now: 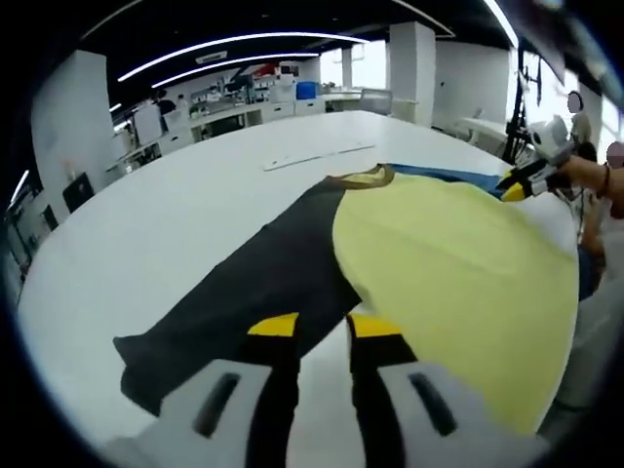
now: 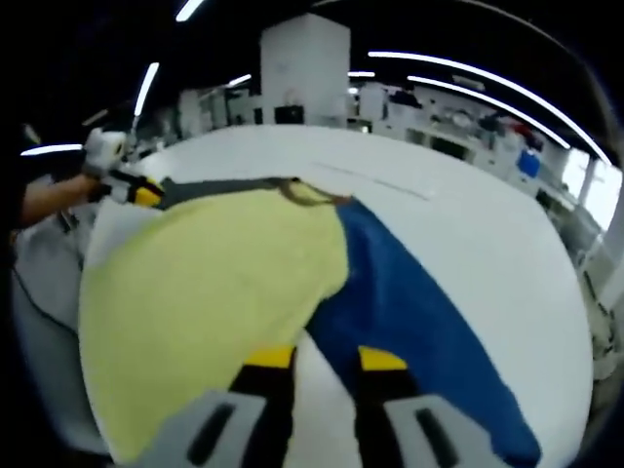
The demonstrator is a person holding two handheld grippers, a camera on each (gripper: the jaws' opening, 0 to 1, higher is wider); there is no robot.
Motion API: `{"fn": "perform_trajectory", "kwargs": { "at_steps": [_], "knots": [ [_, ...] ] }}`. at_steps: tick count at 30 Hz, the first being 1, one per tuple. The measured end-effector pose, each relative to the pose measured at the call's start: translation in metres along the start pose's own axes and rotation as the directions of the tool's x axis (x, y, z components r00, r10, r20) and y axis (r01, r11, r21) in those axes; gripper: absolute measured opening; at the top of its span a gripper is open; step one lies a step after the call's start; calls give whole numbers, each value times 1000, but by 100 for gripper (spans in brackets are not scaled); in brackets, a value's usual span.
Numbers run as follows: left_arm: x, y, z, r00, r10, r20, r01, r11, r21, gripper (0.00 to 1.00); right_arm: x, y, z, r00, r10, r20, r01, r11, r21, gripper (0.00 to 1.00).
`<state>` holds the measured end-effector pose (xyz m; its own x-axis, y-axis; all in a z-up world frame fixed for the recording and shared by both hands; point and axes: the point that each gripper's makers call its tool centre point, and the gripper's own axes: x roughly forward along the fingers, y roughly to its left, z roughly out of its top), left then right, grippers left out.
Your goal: Fold the garment on the visible template until the final outline fits inside the template.
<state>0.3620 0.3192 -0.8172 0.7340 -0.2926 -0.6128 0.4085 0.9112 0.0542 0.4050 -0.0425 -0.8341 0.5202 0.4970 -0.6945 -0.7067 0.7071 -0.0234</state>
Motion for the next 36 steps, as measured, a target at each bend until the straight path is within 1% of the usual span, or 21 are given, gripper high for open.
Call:
{"fn": "perform_trajectory", "kwargs": {
  "at_steps": [1,6,10,12,13,14,16,18,19,22,24,26,27,28,30,34,36],
  "knots": [
    [5,3,-2,1000,1,-5,-1,1000,7,15,4,0,0,1000,7,-1,-7,1000,-23,19],
    [16,2,-6,1000,-22,-13,23,1000,22,12,15,2,1,999,31,-23,-33,996,-85,16],
    [23,-4,-8,998,-63,-26,64,997,42,12,20,3,2,999,50,-22,-52,992,-118,14],
    [29,-5,-10,996,-81,-27,82,995,56,12,23,3,2,998,60,-20,-62,991,-120,13],
    [30,-7,-10,996,-88,-31,90,994,68,12,24,3,1,998,65,-22,-67,991,-120,13],
    [31,-8,-9,995,-92,-31,94,993,75,13,25,5,4,997,75,-6,-75,992,-105,12],
    [32,-13,-5,993,-112,-25,113,990,88,14,26,5,4,997,75,-9,-75,991,-111,11],
    [34,-12,-5,992,-123,-24,125,986,110,14,26,8,6,997,80,-4,-80,991,-108,9],
    [35,-13,-5,992,-125,-33,128,984,123,14,27,9,7,997,82,0,-81,991,-105,8],
    [40,-11,-3,992,-126,-30,129,982,135,12,29,5,7,997,75,7,-74,994,-84,6],
    [42,-14,-1,993,-118,-28,121,983,138,12,29,4,8,997,75,14,-74,995,-70,4],
    [42,-19,-1,992,-120,-33,123,981,147,7,30,3,8,998,68,17,-67,995,-69,1],
    [43,-19,-2,993,-113,-34,117,980,158,1,29,4,9,998,68,18,-66,996,-66,0],
    [44,-17,1,994,-108,-20,110,979,173,1,29,6,10,998,67,19,-65,996,-64,0],
    [44,-14,0,994,-104,-29,107,983,148,0,29,5,10,998,61,20,-59,996,-66,0],
    [42,-8,0,995,-89,-38,93,987,132,0,29,3,10,998,52,20,-51,997,-55,0],
    [38,-4,3,997,-70,-32,73,988,133,0,26,1,10,999,37,17,-36,998,-58,0]
  ]
}}
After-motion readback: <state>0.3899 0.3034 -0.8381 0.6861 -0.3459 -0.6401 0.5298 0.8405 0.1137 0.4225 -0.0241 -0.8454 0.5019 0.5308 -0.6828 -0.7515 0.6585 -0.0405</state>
